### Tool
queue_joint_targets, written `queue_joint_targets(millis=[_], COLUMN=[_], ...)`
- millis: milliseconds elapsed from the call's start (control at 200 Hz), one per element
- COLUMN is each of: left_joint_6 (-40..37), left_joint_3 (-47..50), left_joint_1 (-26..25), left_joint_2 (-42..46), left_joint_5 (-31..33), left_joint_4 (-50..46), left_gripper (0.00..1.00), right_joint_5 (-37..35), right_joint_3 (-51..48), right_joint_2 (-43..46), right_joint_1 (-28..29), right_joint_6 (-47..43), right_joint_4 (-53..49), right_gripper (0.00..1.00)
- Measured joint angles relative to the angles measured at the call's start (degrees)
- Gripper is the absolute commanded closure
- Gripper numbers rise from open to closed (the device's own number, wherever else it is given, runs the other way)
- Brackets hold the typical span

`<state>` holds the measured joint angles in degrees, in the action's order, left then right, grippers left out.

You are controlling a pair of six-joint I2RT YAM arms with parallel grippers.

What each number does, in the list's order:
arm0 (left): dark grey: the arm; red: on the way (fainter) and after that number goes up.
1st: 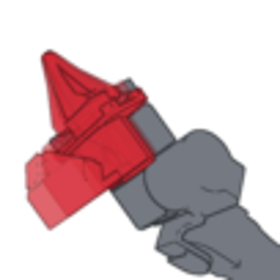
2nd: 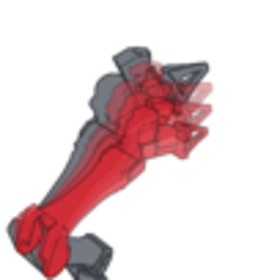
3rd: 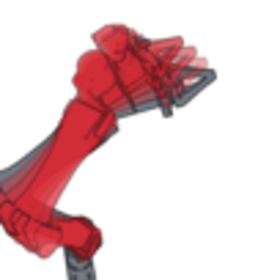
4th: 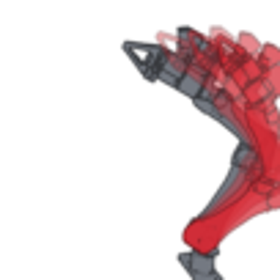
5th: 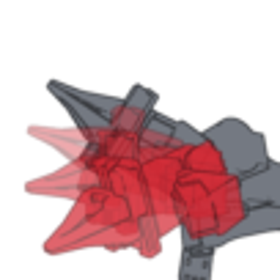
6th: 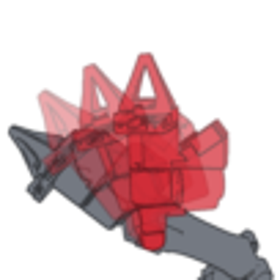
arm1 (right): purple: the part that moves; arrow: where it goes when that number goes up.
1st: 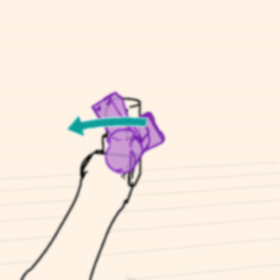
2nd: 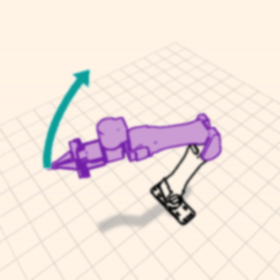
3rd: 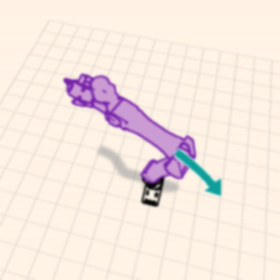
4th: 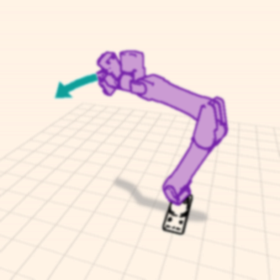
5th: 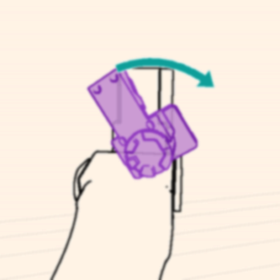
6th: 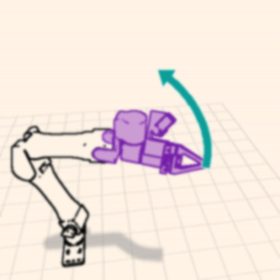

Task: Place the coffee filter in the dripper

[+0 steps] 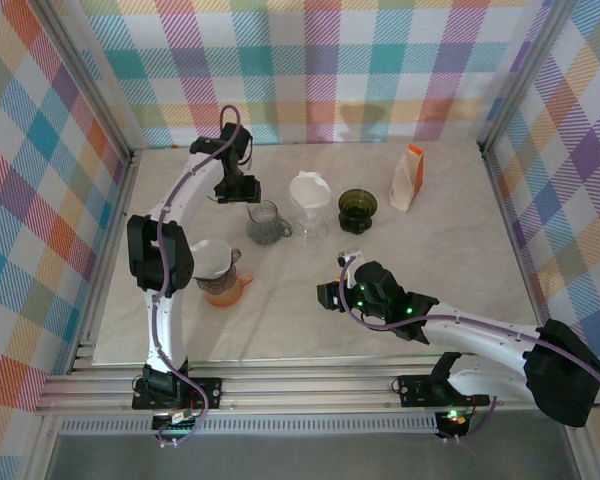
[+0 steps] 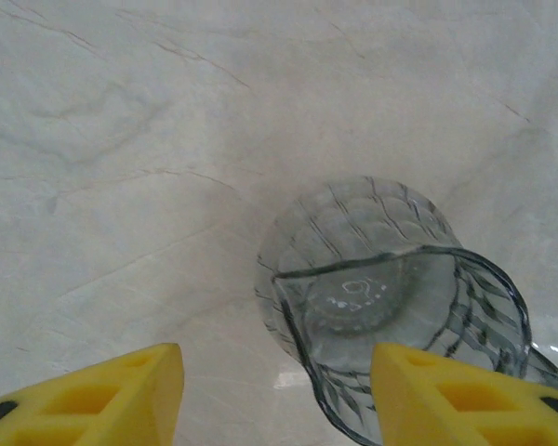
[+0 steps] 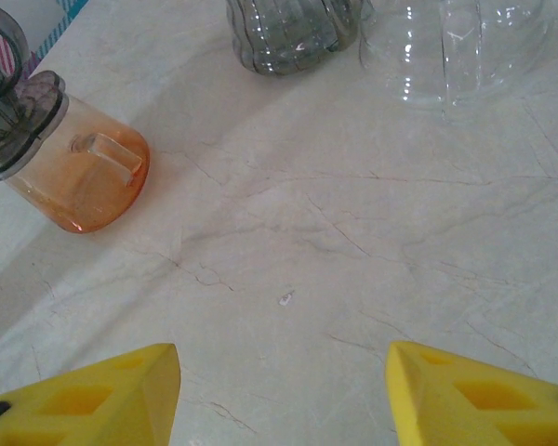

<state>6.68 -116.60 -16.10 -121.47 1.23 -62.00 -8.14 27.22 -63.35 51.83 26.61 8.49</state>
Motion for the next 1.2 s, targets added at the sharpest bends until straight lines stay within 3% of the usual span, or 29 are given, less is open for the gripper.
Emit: queue_joint_targets(millis=[75,345,525,925,1200], left_joint_6=[0.81,1.4,0.92,-1.77,-2.75], left_joint_3=[-1.29,-16.22,-17.94,-17.88,-11.78], left_joint_1=[0.0,-0.07,-0.52,-1.81,-2.54], left_joint_2=[-0.37,-9.49,-13.75,-14.78,-13.18], left_joint_5=[1.03,1.4,1.44,-1.73,-5.42], left_joint_4=[0.61,-1.46,-4.09,-5.46,-4.7], left_gripper=[0.34,0.3,0.27,0.54,0.59], right_joint_5=[0.0,-0.37,-0.83,-1.7,-1.9], right_joint_3=[-0.26,-0.72,-1.42,-2.29,-2.29], right_joint_2=[0.04,1.62,4.35,6.25,6.19], right_joint_1=[0.0,0.0,0.0,0.0,0.0], right_joint_6=[0.0,0.0,-0.02,0.02,0.04], right_joint_4=[0.0,-0.31,-0.98,-1.84,-2.1], right_gripper=[0.4,0.4,0.4,0.4,0.4])
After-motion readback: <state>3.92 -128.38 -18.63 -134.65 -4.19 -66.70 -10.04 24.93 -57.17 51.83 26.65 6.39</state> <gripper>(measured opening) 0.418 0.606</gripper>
